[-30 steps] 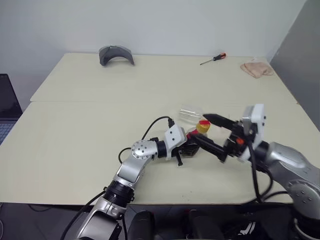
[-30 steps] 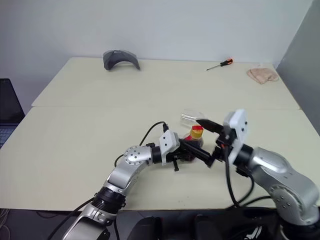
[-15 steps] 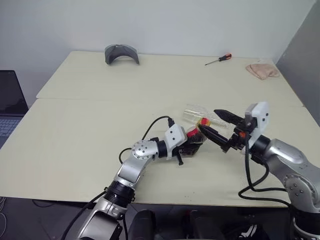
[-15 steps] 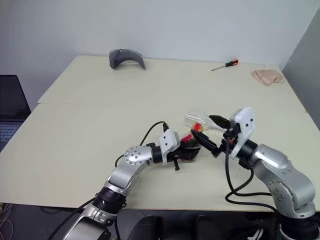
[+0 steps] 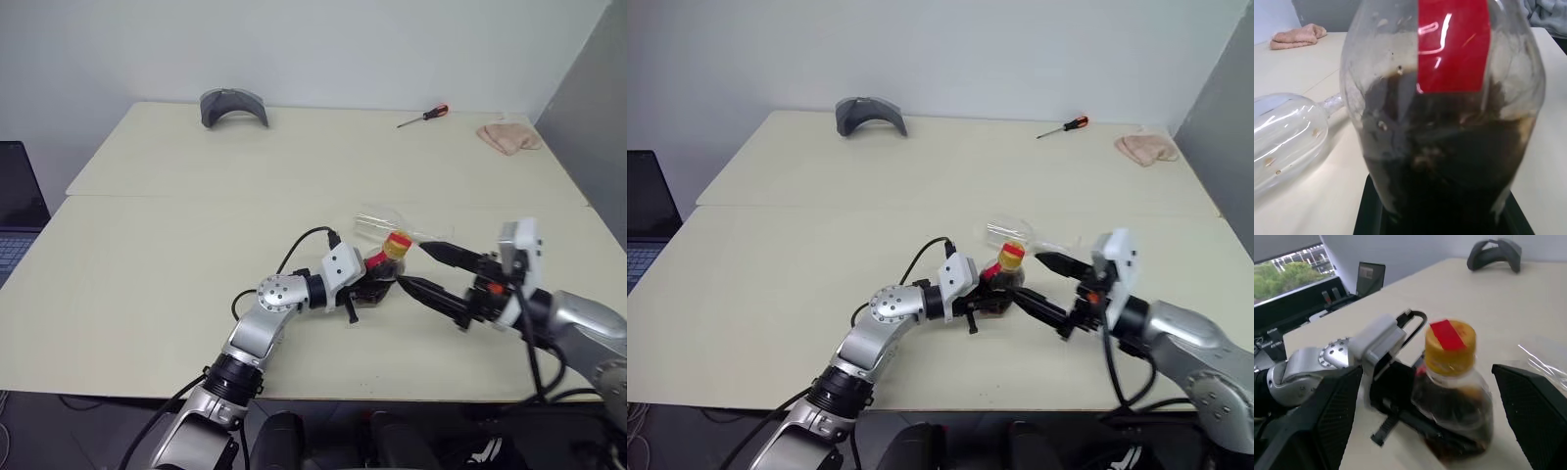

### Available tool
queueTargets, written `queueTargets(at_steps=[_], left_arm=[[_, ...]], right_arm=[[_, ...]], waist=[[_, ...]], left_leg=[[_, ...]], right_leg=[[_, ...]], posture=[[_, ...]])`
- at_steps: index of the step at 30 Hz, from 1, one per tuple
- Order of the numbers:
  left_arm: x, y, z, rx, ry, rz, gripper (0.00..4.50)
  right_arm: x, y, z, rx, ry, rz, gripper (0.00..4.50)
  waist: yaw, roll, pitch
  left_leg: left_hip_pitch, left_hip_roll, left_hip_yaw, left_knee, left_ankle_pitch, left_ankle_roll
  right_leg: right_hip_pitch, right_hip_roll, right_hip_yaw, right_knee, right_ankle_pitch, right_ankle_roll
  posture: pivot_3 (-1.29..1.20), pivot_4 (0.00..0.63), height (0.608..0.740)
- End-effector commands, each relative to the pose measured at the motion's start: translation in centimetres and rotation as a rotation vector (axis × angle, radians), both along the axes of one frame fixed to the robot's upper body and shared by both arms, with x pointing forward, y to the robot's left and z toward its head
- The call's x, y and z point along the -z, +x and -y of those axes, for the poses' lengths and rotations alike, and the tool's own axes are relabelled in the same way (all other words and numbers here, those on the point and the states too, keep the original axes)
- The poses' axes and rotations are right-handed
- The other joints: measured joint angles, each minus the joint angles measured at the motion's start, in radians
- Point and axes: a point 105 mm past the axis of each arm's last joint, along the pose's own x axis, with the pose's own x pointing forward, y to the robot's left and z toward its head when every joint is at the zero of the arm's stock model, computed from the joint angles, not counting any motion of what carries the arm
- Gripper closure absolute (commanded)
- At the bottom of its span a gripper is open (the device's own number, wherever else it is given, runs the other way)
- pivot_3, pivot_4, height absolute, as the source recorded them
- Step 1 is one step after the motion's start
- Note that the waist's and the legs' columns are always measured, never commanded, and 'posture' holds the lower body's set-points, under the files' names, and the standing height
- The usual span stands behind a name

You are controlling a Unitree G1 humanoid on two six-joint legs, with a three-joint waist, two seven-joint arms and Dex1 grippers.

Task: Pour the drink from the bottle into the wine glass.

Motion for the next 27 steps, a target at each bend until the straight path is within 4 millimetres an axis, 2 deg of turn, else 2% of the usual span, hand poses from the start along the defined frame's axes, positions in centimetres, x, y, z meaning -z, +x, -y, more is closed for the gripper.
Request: queueTargets(at_steps=[1,6,8,10,16,21,27], left_arm=[[-1.7,-0.3,0.3,0.025,-0.035,0.069,3.83],[-1.7,-0.3,0.2,0.020,-0.032,0.070,3.83],[-1.7,-0.3,0.2,0.020,-0.032,0.070,3.83],[-1.7,-0.3,0.2,0.020,-0.031,0.070,3.83],[-1.6,-0.3,0.3,0.021,-0.030,0.069,3.83],[-1.6,-0.4,0.3,0.020,-0.032,0.068,3.83],[-1.6,-0.4,0.3,0.014,-0.040,0.072,3.83]], right_arm=[[-0.5,0.7,-0.4,0.034,0.003,0.048,0.00],[-1.0,1.1,-0.8,0.038,0.050,0.069,0.00],[-1.1,1.1,-0.8,0.042,0.065,0.072,0.38],[-1.1,1.1,-0.9,0.043,0.075,0.071,0.97],[-0.9,1.2,-1.0,0.058,0.090,0.068,3.20],[-1.6,1.5,-1.0,0.085,0.179,0.054,3.28],[-2.5,0.9,-1.5,0.065,0.370,-0.039,3.28]], waist=[[0.002,0.000,0.000],[0.005,0.000,0.000],[0.005,0.000,0.000],[0.005,0.000,0.000],[0.005,0.000,0.000],[0.005,0.000,0.000],[0.005,0.000,0.000]], left_leg=[[0.000,0.000,0.000,0.000,0.000,0.000],[-0.002,-0.001,0.001,0.001,0.000,0.000],[-0.002,-0.001,0.001,0.001,0.000,0.000],[-0.001,0.000,0.001,0.001,0.000,0.000],[-0.001,0.000,0.001,0.000,0.000,0.000],[-0.001,0.000,0.000,0.000,0.000,0.000],[-0.001,0.000,0.000,0.000,0.000,0.000]], right_leg=[[0.000,0.000,0.000,0.000,0.000,0.000],[0.000,-0.001,0.000,-0.001,0.000,0.000],[0.000,-0.001,0.000,-0.001,0.000,0.000],[0.000,-0.001,0.000,0.000,0.000,0.000],[0.000,-0.001,0.000,0.000,0.000,0.000],[0.000,-0.001,0.000,0.000,0.000,0.000],[0.000,-0.001,0.000,0.000,0.000,0.000]], posture=[[0.00,0.150,0.740],[0.00,0.150,0.740],[0.00,0.150,0.740],[0.00,0.150,0.740],[0.00,0.150,0.740],[0.00,0.150,0.740],[0.00,0.150,0.740]])
